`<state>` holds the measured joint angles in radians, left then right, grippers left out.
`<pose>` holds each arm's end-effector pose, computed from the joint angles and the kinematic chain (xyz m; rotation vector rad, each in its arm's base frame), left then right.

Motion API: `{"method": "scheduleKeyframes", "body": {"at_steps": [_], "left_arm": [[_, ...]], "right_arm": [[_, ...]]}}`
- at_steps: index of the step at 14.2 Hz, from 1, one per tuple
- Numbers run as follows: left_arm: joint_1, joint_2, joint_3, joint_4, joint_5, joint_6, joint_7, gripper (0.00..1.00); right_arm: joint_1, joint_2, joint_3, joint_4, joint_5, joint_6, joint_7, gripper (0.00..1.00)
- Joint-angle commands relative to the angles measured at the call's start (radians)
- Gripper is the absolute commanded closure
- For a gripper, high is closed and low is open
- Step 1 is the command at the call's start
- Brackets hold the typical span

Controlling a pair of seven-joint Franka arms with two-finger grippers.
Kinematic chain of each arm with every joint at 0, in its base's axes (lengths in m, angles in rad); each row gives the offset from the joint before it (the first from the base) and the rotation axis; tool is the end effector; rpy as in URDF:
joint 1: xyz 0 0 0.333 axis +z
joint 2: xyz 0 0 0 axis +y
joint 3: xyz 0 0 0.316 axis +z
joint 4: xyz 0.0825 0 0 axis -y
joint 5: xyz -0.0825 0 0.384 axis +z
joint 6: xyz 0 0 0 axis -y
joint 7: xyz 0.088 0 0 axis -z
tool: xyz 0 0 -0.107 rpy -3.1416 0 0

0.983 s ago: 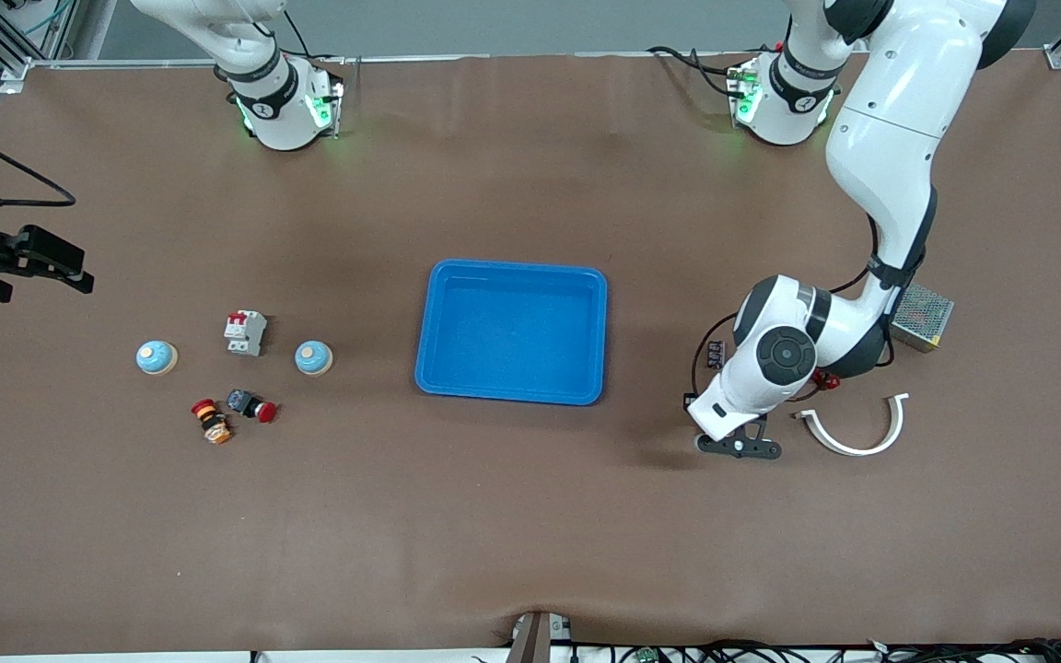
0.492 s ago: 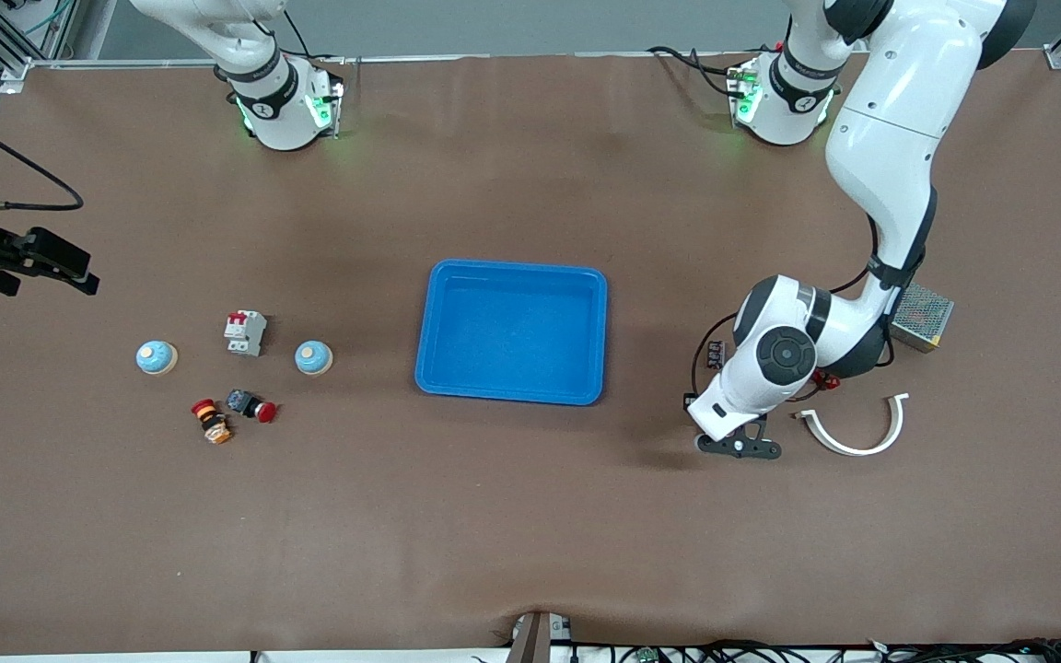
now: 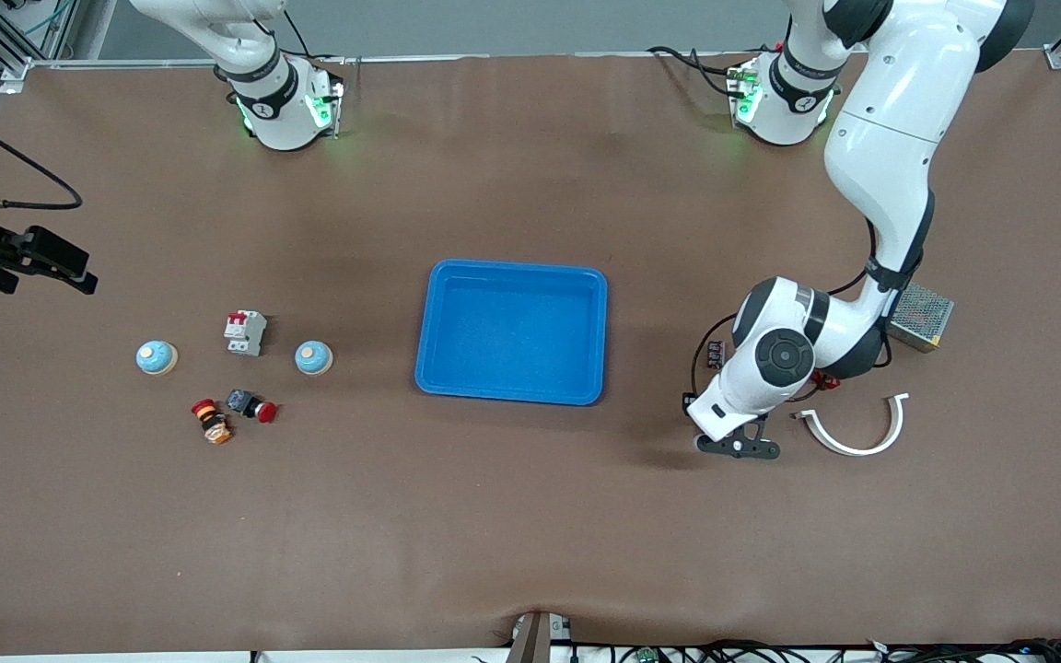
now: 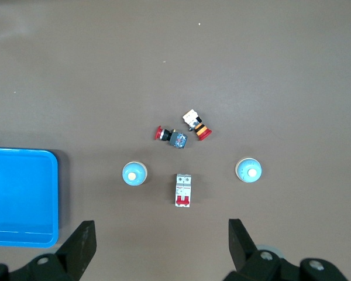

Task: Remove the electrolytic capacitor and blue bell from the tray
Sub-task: 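Lower the capacitor beside the first capacitor with the left gripper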

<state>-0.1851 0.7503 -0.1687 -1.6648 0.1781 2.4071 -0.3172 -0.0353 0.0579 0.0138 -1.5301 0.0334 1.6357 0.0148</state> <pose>0.6434 -0.2235 0.1738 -3.1331 0.1942 -0.0123 0.5789 -0.0093 0.6170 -3.1061 0.0586 -0.0743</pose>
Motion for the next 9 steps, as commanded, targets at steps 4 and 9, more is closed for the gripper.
{"method": "scheduleKeyframes", "body": {"at_steps": [4,9], "left_arm": [[0.003,0.008,-0.005,0.003,0.023,0.017,-0.054,0.0],[0.001,-0.006,-0.005,0.008,0.023,0.003,-0.054,0.0]], "right_arm": [[0.003,-0.018,0.003,-0.008,-0.009,-0.002,0.01,0.0],[0.002,-0.015,0.003,-0.01,-0.021,-0.004,-0.013,0.0]]}}
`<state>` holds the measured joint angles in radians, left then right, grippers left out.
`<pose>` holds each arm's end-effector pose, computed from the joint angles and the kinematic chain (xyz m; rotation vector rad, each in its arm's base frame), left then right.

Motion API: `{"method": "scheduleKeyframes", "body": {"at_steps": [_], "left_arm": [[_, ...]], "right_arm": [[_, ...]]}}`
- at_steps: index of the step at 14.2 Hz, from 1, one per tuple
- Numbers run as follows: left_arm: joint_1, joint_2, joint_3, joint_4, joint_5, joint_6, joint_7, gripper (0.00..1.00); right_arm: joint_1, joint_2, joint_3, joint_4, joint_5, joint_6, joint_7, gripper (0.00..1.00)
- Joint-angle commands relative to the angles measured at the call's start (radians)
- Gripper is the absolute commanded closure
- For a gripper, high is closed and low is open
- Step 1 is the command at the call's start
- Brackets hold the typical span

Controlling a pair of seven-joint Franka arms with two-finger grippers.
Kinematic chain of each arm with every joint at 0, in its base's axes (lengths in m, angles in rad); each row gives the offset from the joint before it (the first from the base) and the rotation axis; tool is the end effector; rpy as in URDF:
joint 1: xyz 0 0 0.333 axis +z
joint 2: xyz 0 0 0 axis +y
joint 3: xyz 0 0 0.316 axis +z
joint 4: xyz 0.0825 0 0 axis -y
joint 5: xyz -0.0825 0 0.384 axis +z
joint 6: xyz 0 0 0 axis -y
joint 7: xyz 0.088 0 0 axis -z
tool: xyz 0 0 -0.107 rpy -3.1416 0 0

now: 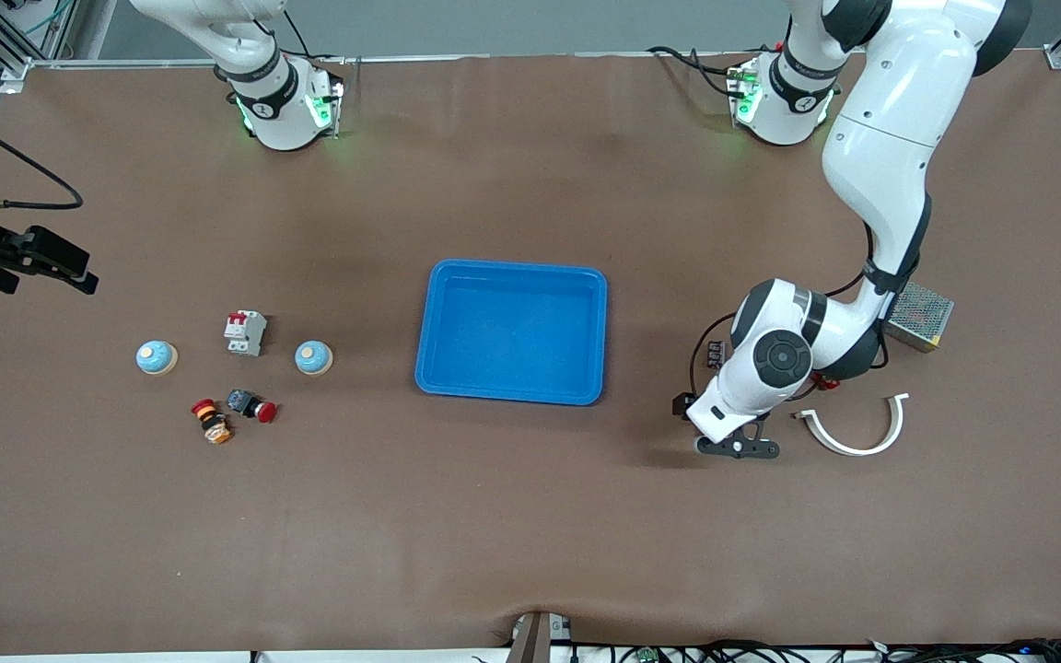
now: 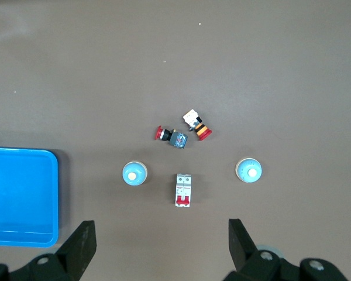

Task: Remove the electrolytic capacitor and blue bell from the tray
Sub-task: 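Lower the capacitor beside the first capacitor with the left gripper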

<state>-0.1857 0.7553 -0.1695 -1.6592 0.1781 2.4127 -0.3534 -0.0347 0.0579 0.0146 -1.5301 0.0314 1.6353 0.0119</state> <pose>0.6448 -0.2248 0.1732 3.1373 -0.1384 0.0210 0.5789 -0.0087 0.6169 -3.1083 0.0518 -0.0737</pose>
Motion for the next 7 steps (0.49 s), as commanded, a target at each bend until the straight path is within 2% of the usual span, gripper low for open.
{"method": "scheduleKeyframes", "body": {"at_steps": [1,5,7], "left_arm": [[0.003,-0.014,-0.004,0.002,0.023,-0.012,-0.018,0.0],[0.006,-0.037,-0.007,0.042,0.02,-0.105,-0.019,0.0],[0.008,-0.042,-0.008,0.045,0.014,-0.112,-0.019,0.0]], "right_arm": [[-0.001,-0.015,0.001,-0.008,-0.021,-0.003,-0.018,0.0],[-0.001,-0.015,0.001,-0.007,-0.021,-0.003,-0.016,0.0],[-0.001,-0.015,0.001,-0.005,-0.021,-0.003,-0.016,0.0]]}}
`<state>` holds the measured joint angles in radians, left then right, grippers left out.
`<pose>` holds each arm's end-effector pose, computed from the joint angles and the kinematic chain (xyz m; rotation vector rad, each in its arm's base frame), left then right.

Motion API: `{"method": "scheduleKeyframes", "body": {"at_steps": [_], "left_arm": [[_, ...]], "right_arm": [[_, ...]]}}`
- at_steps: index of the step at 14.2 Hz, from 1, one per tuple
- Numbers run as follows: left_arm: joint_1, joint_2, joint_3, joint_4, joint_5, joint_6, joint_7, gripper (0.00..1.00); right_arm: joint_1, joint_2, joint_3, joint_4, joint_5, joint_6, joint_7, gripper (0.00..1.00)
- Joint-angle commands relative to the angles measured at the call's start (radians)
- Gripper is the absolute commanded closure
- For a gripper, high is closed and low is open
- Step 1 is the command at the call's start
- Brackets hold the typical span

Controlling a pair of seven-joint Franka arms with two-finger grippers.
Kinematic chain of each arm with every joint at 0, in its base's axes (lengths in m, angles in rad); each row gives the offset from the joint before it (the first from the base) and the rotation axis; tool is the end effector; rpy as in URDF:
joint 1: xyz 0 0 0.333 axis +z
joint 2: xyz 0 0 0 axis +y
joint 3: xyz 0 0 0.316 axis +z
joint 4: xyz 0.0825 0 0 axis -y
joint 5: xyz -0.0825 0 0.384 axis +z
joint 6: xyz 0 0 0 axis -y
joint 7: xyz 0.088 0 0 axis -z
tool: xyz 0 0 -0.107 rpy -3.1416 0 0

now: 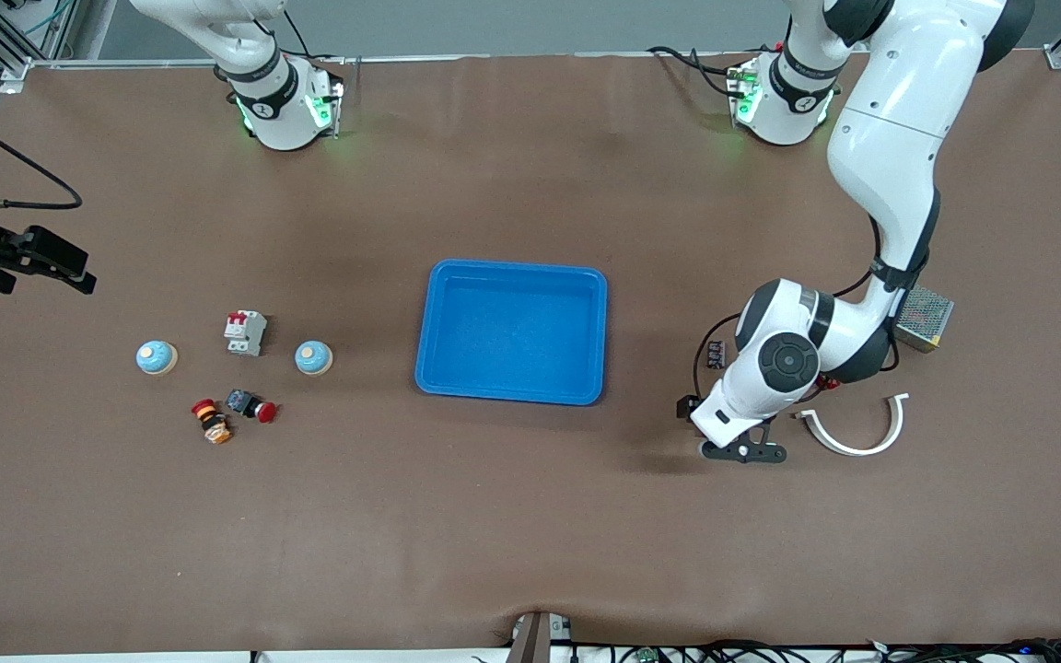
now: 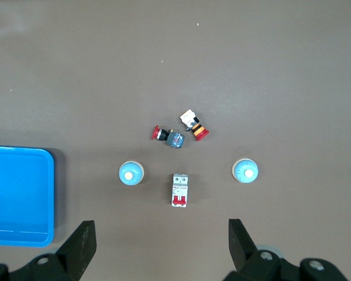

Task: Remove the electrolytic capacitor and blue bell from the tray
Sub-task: 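Lower the capacitor beside the first capacitor with the left gripper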

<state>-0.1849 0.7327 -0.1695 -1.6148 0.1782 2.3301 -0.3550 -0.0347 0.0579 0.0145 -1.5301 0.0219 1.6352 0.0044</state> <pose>0.6547 -0.2235 0.1996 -3.1232 0.1251 -0.0033 0.5789 -0.0097 0.6169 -3.1181 0.0398 -0.0739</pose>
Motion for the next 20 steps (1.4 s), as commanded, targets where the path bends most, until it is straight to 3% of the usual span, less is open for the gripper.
{"method": "scheduleKeyframes", "body": {"at_steps": [1,20], "left_arm": [[0.007,-0.021,-0.01,0.001,0.012,-0.029,-0.018,0.0],[0.024,-0.071,-0.016,0.001,-0.022,-0.058,-0.013,0.0]], "right_arm": [[-0.001,-0.015,0.001,-0.004,-0.011,-0.003,-0.01,0.0],[0.001,-0.013,0.002,0.002,-0.011,-0.002,-0.009,0.0]]}}
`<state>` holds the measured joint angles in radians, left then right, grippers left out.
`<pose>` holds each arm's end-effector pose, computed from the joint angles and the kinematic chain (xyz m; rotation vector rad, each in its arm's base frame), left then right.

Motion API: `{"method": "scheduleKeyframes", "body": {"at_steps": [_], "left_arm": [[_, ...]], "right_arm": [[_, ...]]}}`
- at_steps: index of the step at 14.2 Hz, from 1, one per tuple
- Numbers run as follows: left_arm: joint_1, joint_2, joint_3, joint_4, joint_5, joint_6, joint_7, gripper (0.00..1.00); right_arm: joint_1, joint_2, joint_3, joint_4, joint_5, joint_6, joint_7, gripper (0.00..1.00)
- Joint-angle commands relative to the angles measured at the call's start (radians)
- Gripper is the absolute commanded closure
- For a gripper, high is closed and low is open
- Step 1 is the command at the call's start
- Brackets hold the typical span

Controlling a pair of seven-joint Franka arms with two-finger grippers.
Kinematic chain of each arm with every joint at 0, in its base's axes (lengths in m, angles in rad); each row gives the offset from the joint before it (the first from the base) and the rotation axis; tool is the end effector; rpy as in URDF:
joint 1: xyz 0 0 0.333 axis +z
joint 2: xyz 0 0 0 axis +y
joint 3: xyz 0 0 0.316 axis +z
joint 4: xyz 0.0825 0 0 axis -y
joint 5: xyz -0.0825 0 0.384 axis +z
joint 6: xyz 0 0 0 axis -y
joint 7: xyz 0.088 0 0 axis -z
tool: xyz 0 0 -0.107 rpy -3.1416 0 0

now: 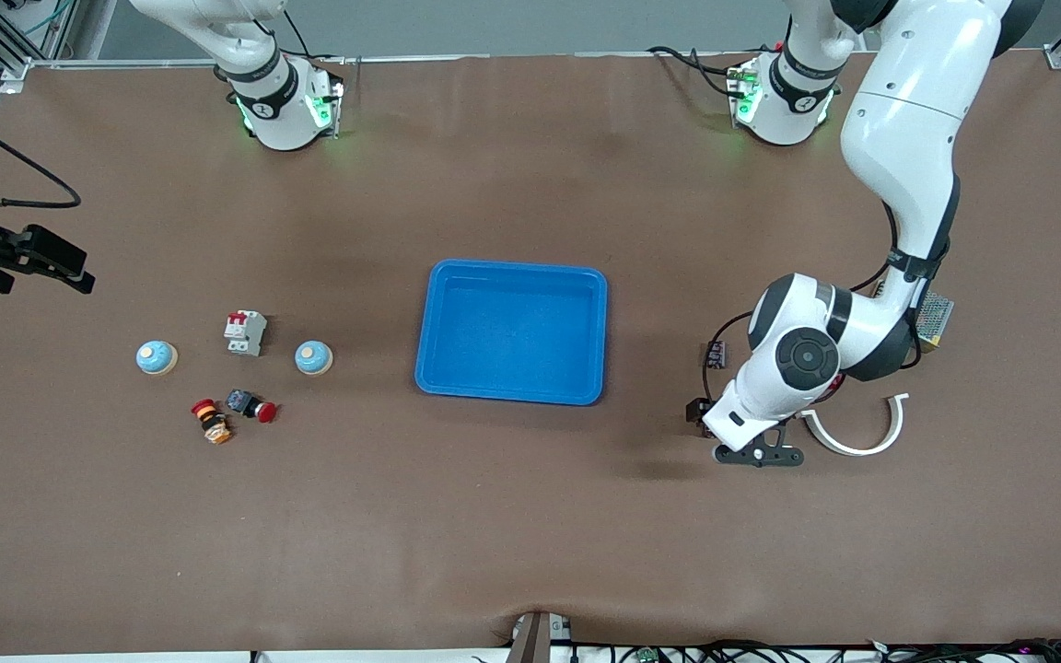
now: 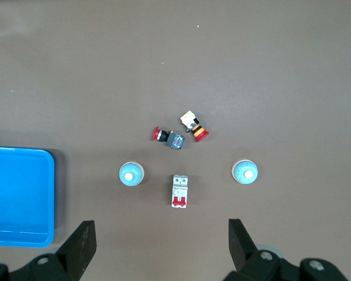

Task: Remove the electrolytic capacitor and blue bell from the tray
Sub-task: 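Lower the capacitor beside the first capacitor with the left gripper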

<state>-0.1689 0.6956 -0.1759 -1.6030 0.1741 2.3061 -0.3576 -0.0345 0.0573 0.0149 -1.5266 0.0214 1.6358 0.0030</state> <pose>0.6627 -0.2169 0.2283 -3.1301 0.0965 -0.0409 0.5789 -0.0094 0.6190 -3.1185 0.0366 -0.0812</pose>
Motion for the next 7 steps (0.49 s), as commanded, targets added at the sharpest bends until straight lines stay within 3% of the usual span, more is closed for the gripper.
{"method": "scheduleKeyframes", "body": {"at_steps": [1,7], "left_arm": [[0.009,-0.041,-0.011,-0.011,-0.018,-0.037,-0.011,0.0],[0.028,-0.054,-0.01,-0.012,-0.016,-0.066,0.012,0.0]], "right_arm": [[0.001,-0.013,0.0,-0.001,-0.011,-0.002,-0.008,0.0],[-0.001,-0.014,0.002,-0.001,-0.009,-0.002,-0.008,0.0]]}}
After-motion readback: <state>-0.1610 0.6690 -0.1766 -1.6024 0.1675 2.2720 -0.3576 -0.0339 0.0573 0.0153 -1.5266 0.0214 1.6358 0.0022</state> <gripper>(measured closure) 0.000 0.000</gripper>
